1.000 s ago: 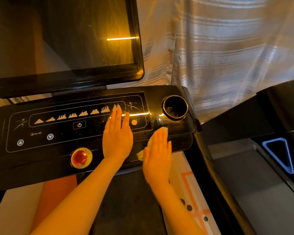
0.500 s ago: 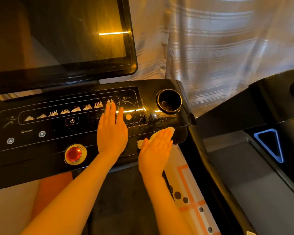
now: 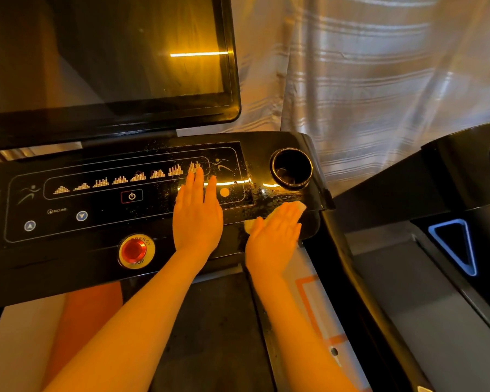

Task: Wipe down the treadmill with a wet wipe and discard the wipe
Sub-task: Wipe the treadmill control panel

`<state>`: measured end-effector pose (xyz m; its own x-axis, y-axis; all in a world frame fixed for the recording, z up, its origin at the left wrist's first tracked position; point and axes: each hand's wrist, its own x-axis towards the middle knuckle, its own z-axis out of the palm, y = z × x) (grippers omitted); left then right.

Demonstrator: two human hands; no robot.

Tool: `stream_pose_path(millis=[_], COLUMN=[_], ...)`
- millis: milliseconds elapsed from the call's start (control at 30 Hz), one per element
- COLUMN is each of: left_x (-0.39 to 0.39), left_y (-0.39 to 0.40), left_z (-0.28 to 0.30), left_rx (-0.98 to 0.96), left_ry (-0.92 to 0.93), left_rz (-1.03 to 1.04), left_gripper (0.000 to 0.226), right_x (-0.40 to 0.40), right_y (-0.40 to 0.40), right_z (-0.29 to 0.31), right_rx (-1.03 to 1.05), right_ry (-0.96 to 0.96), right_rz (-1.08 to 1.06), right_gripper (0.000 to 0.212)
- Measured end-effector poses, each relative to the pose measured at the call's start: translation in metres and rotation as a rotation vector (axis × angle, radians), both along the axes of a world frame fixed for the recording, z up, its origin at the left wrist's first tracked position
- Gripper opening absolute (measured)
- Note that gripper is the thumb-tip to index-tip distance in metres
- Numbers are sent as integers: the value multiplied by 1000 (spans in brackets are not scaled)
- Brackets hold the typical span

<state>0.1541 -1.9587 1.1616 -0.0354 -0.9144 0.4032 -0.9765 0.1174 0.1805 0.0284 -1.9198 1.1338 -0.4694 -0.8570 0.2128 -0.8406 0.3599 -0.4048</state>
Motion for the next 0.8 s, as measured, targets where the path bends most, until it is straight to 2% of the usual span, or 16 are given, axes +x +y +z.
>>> stream_pose_path(millis=[133, 200, 300, 467, 600, 700, 800], left_x=[0, 1, 2, 1, -4, -17, -36], left_y=[0, -1, -1, -1, -5, -15, -31], left_z=[-1, -2, -1, 3, 5, 15, 25], left_rx=[-8, -4, 17, 51, 83, 95, 104], left_ry=[-2, -18, -52, -84, -69, -125, -145], left_rz=[-8, -10, -10, -8, -32, -127, -160], left_gripper=[53, 54, 56, 59, 57, 56, 55], right_x=[15, -3, -35, -49, -34, -25, -38], right_y=[7, 3, -13, -27, -27, -26, -30], right_z=[-15, -13, -4, 0, 2, 1, -2], right_rx=[-70, -69, -52, -17, -9, -90, -61], right_ry=[103, 50, -169, -78, 29, -19, -93], right_rz=[217, 182, 52, -46, 33, 108, 107], right_gripper=[69, 69, 65, 64, 63, 72, 76])
